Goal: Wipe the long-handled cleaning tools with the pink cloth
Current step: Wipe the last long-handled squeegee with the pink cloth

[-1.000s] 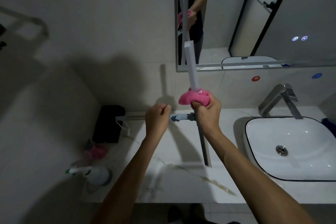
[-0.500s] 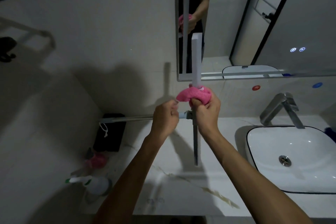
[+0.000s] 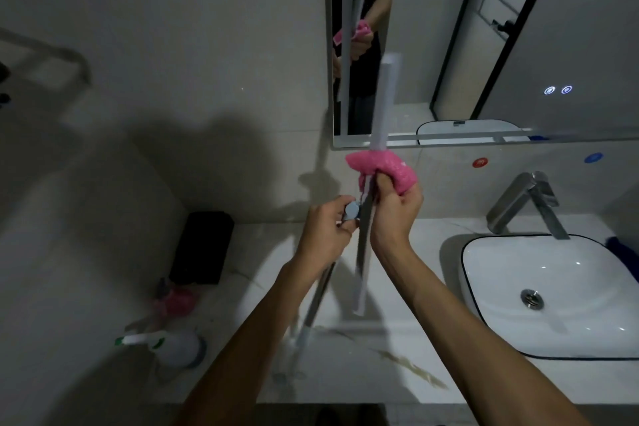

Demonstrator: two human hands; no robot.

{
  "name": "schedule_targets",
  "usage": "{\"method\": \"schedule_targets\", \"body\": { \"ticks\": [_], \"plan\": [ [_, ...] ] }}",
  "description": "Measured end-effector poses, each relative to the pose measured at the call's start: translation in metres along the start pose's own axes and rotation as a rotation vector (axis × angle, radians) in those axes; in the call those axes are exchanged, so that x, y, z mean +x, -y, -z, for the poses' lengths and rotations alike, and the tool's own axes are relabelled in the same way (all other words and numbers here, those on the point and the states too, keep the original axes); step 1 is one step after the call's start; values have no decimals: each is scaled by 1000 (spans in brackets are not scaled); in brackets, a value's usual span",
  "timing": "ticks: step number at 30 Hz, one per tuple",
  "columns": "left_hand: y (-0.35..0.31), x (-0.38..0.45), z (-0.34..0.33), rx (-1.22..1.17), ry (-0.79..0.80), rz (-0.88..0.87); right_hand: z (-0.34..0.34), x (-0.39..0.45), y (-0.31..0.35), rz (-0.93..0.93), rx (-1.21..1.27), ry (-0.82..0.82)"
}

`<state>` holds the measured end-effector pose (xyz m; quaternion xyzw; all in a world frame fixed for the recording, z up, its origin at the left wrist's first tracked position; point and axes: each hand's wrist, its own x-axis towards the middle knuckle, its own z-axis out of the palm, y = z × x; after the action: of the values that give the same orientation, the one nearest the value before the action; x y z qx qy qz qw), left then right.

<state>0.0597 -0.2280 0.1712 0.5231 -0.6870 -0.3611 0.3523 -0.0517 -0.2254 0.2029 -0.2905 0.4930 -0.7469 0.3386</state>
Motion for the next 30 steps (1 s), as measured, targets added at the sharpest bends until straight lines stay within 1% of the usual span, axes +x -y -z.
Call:
{"method": "schedule_targets", "body": {
  "ticks": [2,4,8,10,12,16,19,20,23,25,27,30],
  "plan": [
    [6,-4,0,-72,81,63,4,2,4,-5,-1,-22],
    [14,-6,0,-131,107,98,8,7,6,-32,-18,13],
    [15,-9,2,-179,27,134,15,7,9,-98,-115,252],
    [17,-8,1,-141,-25,96,15,-1,9,-124,-158,362],
    [18,-9,2,-81,-50,75,16,-7,4,-126,-193,419],
    [14,-10,5,-43,-93,102,19,-8,-3,-112,-270,419],
    [8,-5,10,-5,-149,215,17,-12,-2,-112,-276,441],
    [8,-4,12,10,-151,224,15,-13,-1,-103,-281,451],
    [12,-6,13,75,-131,164,9,-15,7,-84,-273,478],
    [10,-8,13,99,-123,137,4,-14,16,-78,-257,460],
    [6,-11,13,138,-127,73,-3,-10,29,-54,-231,446],
    [0,-12,9,180,-129,5,-12,-3,53,5,-236,495]
  ]
}}
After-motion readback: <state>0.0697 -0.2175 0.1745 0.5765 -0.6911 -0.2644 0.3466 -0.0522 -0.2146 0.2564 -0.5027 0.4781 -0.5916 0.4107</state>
